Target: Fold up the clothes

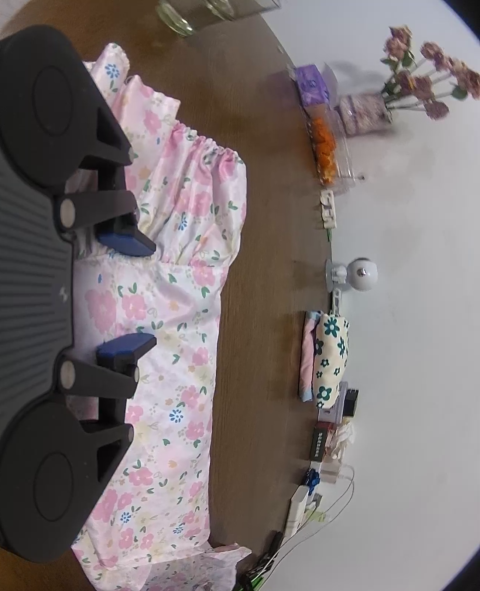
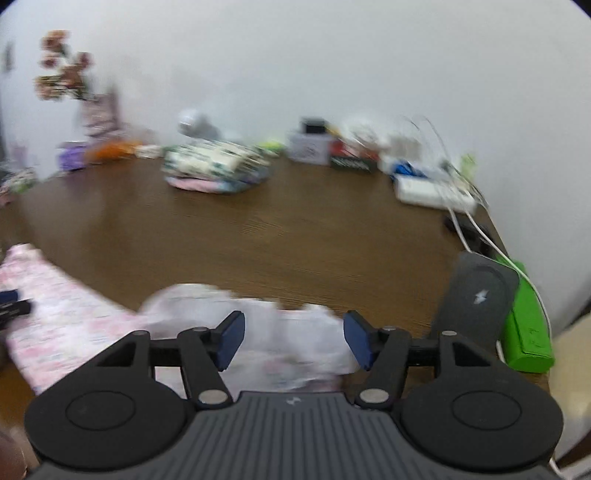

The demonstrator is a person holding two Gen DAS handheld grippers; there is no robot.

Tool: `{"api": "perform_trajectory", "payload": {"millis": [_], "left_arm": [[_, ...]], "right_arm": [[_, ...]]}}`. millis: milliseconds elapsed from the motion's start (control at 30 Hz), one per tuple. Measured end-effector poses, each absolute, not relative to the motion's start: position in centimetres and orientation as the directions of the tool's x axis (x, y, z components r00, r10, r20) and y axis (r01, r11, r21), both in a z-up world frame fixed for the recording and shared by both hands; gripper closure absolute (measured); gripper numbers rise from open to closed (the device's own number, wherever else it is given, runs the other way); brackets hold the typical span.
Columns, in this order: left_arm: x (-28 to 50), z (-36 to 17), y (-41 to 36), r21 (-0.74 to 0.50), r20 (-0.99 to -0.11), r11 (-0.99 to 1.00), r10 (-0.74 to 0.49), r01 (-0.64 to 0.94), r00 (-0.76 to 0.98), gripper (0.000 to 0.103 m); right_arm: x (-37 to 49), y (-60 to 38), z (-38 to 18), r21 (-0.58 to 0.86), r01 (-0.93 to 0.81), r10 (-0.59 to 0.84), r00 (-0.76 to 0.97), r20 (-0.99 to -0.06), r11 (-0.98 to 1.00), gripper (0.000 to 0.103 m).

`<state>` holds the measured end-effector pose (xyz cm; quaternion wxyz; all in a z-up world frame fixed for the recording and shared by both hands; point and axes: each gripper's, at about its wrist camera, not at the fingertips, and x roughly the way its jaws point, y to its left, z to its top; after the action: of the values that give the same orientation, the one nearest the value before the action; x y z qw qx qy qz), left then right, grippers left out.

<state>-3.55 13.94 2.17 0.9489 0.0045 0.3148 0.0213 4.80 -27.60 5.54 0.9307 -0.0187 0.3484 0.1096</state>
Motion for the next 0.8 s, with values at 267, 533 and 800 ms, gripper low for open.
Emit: {"api": "perform_trajectory", "payload": {"millis": [267, 533, 800], "left_arm": [[-1.8, 2.3, 14.8, 0.017, -0.620, 1.000, -0.001, 0.014, 0.785, 0.051], [-1.7, 2.3, 15.0, 0.015, -0.621, 1.000, -0.011, 0.025, 0.784, 0.050], [-2.0, 2.2, 14.8, 0.024, -0.614, 0.999, -0.003, 0.023, 0.789, 0.050]], "right_arm": [[7.3, -29.3, 1.4, 0.230, -0.220, 0.319, 0.657, -0.683, 0.948, 0.102], [-7.5, -28.1, 4.0, 0.026, -0.647, 0.552, 0.629, -0.547, 0.762, 0.102], [-11.4, -27.3, 0.9, -0.035, -0.662, 0.520, 0.619, -0.589, 0.748, 0.027]]}}
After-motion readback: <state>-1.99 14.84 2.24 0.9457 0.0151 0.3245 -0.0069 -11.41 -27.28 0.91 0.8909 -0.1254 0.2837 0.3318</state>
